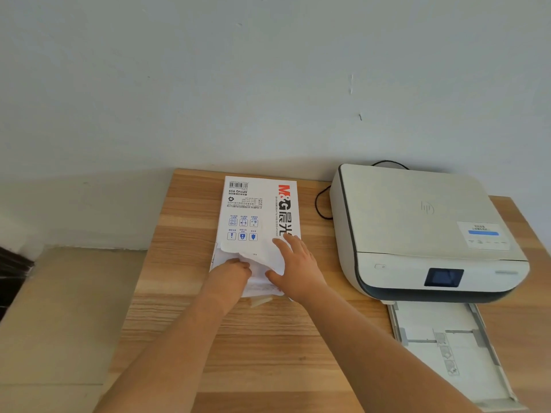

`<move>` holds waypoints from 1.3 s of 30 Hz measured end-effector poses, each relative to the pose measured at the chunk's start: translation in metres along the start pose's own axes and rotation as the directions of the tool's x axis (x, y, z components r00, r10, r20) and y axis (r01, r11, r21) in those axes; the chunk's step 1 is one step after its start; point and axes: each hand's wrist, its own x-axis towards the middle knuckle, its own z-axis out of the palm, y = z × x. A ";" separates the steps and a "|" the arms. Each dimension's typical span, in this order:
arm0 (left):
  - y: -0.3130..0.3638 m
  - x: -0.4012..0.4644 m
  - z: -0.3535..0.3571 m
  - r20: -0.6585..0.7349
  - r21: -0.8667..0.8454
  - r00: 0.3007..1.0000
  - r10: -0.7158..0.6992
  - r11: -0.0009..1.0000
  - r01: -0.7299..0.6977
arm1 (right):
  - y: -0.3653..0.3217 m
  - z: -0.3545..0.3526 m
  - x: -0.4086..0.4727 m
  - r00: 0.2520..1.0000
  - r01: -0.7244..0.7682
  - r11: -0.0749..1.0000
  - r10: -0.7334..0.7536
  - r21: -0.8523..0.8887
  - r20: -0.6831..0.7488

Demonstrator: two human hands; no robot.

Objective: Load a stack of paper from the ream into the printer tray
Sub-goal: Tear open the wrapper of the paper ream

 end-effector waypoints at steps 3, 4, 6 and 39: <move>0.001 -0.007 0.001 -0.039 -0.016 0.999 0.003 1.000 -0.004 | 0.001 0.001 -0.004 1.000 -0.002 1.000 0.002 0.005 0.022; 0.003 -0.011 0.000 -0.042 -0.017 0.999 -0.002 1.000 0.001 | 0.002 0.002 -0.006 1.000 0.000 1.000 0.000 0.008 0.028; 0.008 -0.019 -0.003 -0.055 -0.003 0.998 -0.015 1.000 0.015 | 0.004 0.005 -0.010 0.999 0.008 1.000 -0.009 0.019 0.036; 0.010 -0.094 0.010 -0.044 -0.610 0.888 -0.458 0.716 0.339 | 0.022 0.018 -0.077 0.690 -0.623 0.086 0.529 0.778 0.494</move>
